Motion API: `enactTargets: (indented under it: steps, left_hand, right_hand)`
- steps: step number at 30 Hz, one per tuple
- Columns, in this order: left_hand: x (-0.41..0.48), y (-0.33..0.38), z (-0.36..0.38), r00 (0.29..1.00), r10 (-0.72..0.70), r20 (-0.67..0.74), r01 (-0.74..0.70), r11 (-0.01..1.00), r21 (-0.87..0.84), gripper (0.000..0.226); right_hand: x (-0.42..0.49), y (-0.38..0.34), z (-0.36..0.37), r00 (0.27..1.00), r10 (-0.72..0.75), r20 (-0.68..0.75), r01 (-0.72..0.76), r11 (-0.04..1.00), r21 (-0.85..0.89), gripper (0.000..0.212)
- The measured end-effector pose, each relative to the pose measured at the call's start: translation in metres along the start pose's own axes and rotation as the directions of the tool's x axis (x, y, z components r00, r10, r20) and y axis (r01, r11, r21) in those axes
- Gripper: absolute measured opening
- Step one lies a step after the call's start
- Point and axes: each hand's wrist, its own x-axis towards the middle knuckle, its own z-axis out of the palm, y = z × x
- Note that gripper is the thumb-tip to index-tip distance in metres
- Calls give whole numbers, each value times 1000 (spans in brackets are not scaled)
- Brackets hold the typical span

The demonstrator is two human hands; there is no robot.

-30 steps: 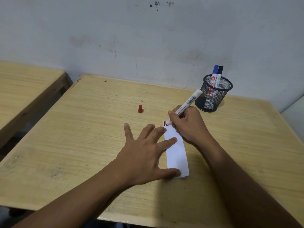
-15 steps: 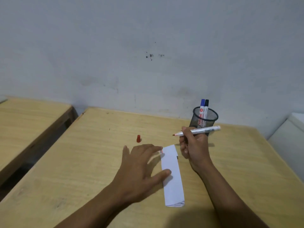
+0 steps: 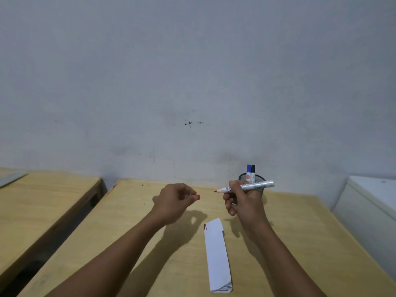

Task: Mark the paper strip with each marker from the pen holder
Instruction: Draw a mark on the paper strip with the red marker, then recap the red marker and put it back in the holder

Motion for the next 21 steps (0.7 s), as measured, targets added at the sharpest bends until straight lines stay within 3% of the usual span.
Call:
enactTargets:
  steps: [2,3,7,17,19,21]
  left_hand:
    - [-10,20,-4,999,41,27,-29,930,-366,12]
    - [-14,30,-6,998,63,27,-43,890,-455,14]
    - [-24,54,-10,995,98,12,-76,834,-547,16]
    - [-34,81,-16,973,220,70,-162,868,-470,16]
    - [-36,88,-11,967,252,-36,-244,880,-408,12]
    - [-37,91,-2,929,318,-189,-357,905,-231,13]
  right_hand:
    - [-3,-11,2,999,-35,-13,35,999,2,27]
    - [-4,-16,3,999,-50,-18,49,999,-8,28]
    - [-13,-32,4,997,-82,-8,81,997,-8,29]
    - [-33,-61,-3,989,-130,71,133,990,-46,32]
    - [-30,-62,-3,992,-121,33,123,992,-38,33]
    - [-25,-63,-5,994,-105,-3,105,993,-60,36]
